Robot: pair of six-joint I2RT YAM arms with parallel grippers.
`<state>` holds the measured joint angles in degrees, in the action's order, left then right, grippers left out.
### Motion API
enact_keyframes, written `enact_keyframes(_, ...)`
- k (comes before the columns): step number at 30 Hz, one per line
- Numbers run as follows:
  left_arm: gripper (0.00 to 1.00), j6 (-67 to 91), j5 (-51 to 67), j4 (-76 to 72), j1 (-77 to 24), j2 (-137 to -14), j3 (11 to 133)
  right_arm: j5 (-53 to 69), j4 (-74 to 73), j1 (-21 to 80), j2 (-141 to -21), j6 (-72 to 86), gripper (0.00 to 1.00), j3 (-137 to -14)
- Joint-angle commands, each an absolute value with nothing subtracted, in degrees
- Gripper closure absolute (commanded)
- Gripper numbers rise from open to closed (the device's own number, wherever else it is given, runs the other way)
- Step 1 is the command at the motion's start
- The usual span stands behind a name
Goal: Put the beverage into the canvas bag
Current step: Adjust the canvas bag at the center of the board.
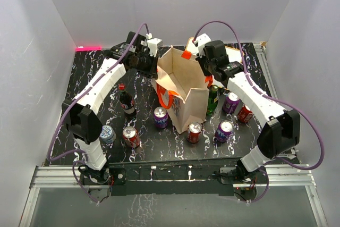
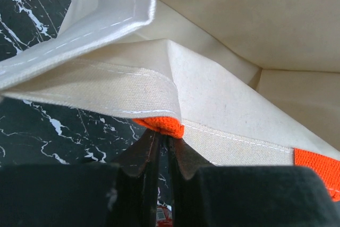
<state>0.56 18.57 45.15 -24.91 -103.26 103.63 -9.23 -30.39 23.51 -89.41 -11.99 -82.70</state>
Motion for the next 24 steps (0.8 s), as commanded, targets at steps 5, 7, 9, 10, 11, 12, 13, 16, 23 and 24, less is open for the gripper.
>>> enact_keyframes(5,1.0,-4.2,15.9,52.3,-24.5,-100.0,108.3,-16.9,-26.8,21.9,-87.6,-15.3,0.9,-83.5)
enact_keyframes(7,1.0,-5.6,18.5,54.2,-24.4,-100.5,109.4,-17.9,-26.7,21.9,-87.7,-16.3,0.9,-83.3)
enact_keyframes(9,1.0,-7.4,22.5,57.6,-24.2,-101.8,111.8,-19.2,-26.6,22.0,-87.8,-17.3,0.9,-82.8)
enact_keyframes(10,1.0,-7.8,24.3,59.3,-24.1,-102.5,113.3,-19.4,-26.5,21.9,-87.8,-17.6,0.9,-82.7)
enact_keyframes(11,1.0,-8.1,25.6,60.5,-23.9,-103.5,114.7,-19.1,-26.6,21.9,-87.7,-17.8,0.89,-82.6)
enact_keyframes(12,1.0,-7.9,26.3,60.9,-24.0,-103.8,115.0,-18.2,-26.8,21.9,-87.4,-17.9,0.89,-82.4)
enact_keyframes(13,1.0,-7.5,26.3,60.7,-23.9,-104.0,114.6,-16.5,-27.1,21.9,-87.2,-17.8,0.88,-82.3)
enact_keyframes(16,1.0,-6.0,23.8,57.3,-23.9,-103.6,111.3,-9.3,-28.5,21.9,-86.3,-17.2,0.84,-82.3)
enact_keyframes(23,1.0,-3.9,22.8,51.4,-23.9,-104.2,107.5,0.3,-33.3,22.0,-86.4,-17.3,0.57,-84.9)
enact_keyframes(24,1.0,-3.5,23.3,51.2,-24.0,-104.5,107.5,1.1,-34.0,22.0,-86.3,-17.7,0.54,-85.2)
